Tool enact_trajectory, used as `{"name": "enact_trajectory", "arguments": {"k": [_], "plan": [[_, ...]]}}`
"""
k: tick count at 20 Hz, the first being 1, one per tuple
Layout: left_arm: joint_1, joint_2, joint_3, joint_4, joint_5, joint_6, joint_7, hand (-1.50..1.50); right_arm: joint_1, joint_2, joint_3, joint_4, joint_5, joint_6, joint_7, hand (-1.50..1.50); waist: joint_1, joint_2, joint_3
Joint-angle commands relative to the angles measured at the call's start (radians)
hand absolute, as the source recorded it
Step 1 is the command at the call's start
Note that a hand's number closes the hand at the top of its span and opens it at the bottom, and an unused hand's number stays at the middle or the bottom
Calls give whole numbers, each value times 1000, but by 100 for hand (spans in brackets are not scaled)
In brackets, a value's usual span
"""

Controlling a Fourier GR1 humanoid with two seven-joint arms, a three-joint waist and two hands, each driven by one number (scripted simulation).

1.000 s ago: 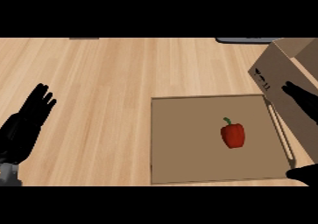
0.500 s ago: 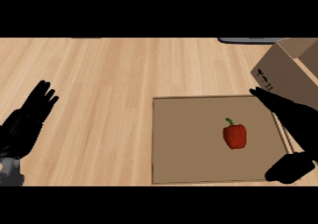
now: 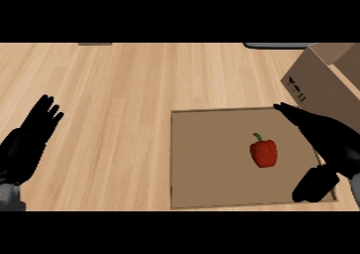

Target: Pick the bell pepper from the tray and place it in the cardboard box

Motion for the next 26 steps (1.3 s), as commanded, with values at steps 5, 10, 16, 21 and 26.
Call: {"name": "enact_trajectory", "arguments": {"k": [5,10,16,21,26], "plan": [[30,-37,46,-27,-28,-46,19,0,31,96,-44,62,120,91,-55,-150,-1,0,0],[22,-32,88,10,-39,-98,17,0,35,188,-25,61,224,70,-97,-150,-1,0,0],[32,-86,82,-59,-86,-75,41,0,34,194,-102,80,255,158,-144,-150,-2,0,0],[-43,-113,91,34,-99,-94,41,0,-57,305,-51,168,346,173,-97,-150,-1,1,0],[-11,-117,111,-87,-120,-70,132,0,4,366,-41,149,415,186,-82,-150,-1,0,0]]}}
